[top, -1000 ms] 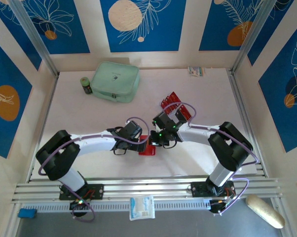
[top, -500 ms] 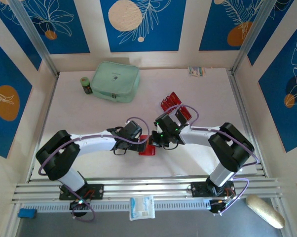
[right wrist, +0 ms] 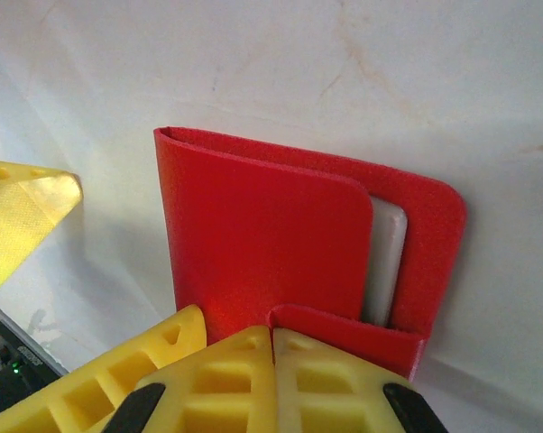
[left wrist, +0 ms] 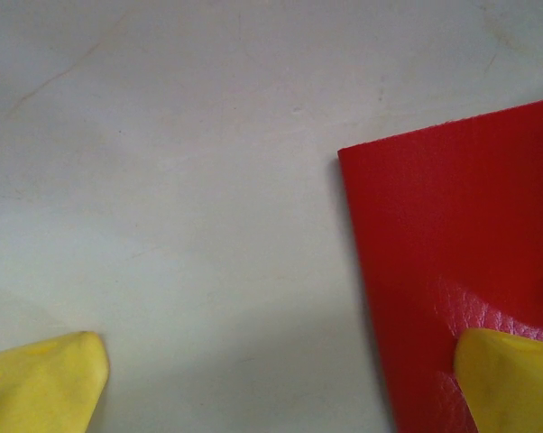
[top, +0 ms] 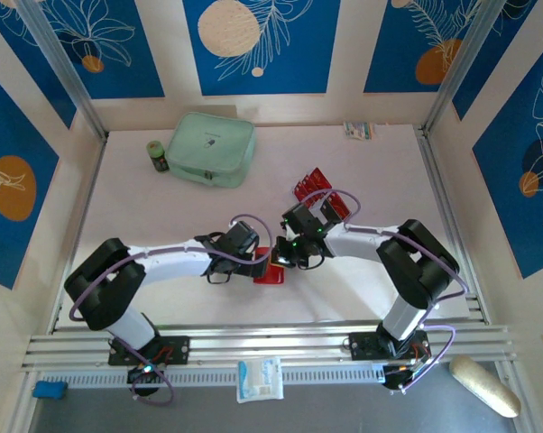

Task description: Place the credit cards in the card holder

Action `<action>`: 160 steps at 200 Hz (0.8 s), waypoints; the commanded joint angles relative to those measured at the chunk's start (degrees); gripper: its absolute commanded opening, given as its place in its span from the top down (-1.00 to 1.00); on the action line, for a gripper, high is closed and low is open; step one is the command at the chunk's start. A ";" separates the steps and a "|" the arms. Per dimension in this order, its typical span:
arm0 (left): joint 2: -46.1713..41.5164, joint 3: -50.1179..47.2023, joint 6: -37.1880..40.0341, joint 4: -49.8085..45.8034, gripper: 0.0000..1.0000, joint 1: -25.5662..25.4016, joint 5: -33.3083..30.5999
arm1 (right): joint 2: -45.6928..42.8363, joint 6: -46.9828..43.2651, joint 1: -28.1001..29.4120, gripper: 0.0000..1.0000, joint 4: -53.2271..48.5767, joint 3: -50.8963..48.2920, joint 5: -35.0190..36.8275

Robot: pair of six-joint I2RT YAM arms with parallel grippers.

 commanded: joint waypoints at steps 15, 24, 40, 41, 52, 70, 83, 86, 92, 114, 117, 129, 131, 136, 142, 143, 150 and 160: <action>1.83 -1.97 -1.50 -1.20 -1.00 -0.52 3.90 | 9.60 2.69 2.77 1.00 -13.85 -6.26 6.06; 1.97 -2.04 -1.77 -0.80 -1.00 -0.51 4.24 | 9.83 4.09 3.69 1.00 -12.22 -7.97 6.14; 2.70 -2.18 -2.22 0.26 -1.00 -0.55 4.81 | 11.58 6.69 5.76 1.00 -9.63 -9.97 6.75; 2.76 -2.16 -2.23 0.30 -1.00 -0.52 4.84 | 11.73 6.82 5.97 1.00 -9.52 -10.02 6.80; 3.24 -2.15 -2.41 0.53 -1.00 -0.57 5.03 | 13.13 8.90 8.08 1.00 -8.16 -10.82 8.12; 3.07 -2.58 -2.40 0.75 -1.00 -0.60 4.89 | 14.33 12.20 11.13 1.00 -5.18 -12.37 9.97; 2.75 -2.98 -2.41 0.71 -1.00 -0.66 4.54 | 14.60 14.13 12.32 1.00 -4.15 -13.02 11.04; 2.65 -3.07 -2.41 0.71 -1.00 -0.66 4.52 | 14.46 14.42 12.43 1.00 -4.07 -13.09 11.34; 2.51 -3.29 -2.41 0.70 -1.00 -0.66 4.39 | 14.22 15.02 12.59 1.00 -3.77 -13.41 11.65; 2.44 -3.86 -2.28 0.61 -1.00 -0.66 3.92 | 12.15 15.48 11.80 1.00 -2.56 -14.75 12.02; 2.43 -3.90 -2.24 0.57 -1.00 -0.66 3.90 | 11.66 15.49 11.64 1.00 -2.63 -14.96 12.17; 2.47 -3.95 -2.15 0.55 -1.00 -0.66 3.64 | 9.69 15.48 10.75 1.00 -2.30 -15.94 12.59; 2.53 -3.92 -2.08 0.58 -1.00 -0.66 3.57 | 9.34 15.41 10.53 1.00 -2.18 -16.19 12.63; 2.55 -3.84 -2.06 0.37 -1.00 -0.66 3.51 | 8.46 15.39 10.26 1.00 -1.92 -16.60 12.64; 2.58 -3.67 -1.97 0.28 -1.00 -0.66 3.42 | 7.45 15.27 9.82 1.00 -1.57 -17.00 12.64; 2.61 -3.66 -1.97 0.27 -1.00 -0.66 3.35 | 7.29 15.24 9.76 1.00 -1.53 -17.05 12.64; 2.64 -3.51 -1.84 0.13 -1.00 -0.59 3.24 | 6.55 14.86 9.32 1.00 -1.02 -17.34 12.29; 2.84 -3.17 -1.67 -0.10 -1.00 -0.66 3.05 | 5.93 13.78 8.79 1.00 -0.55 -16.84 11.54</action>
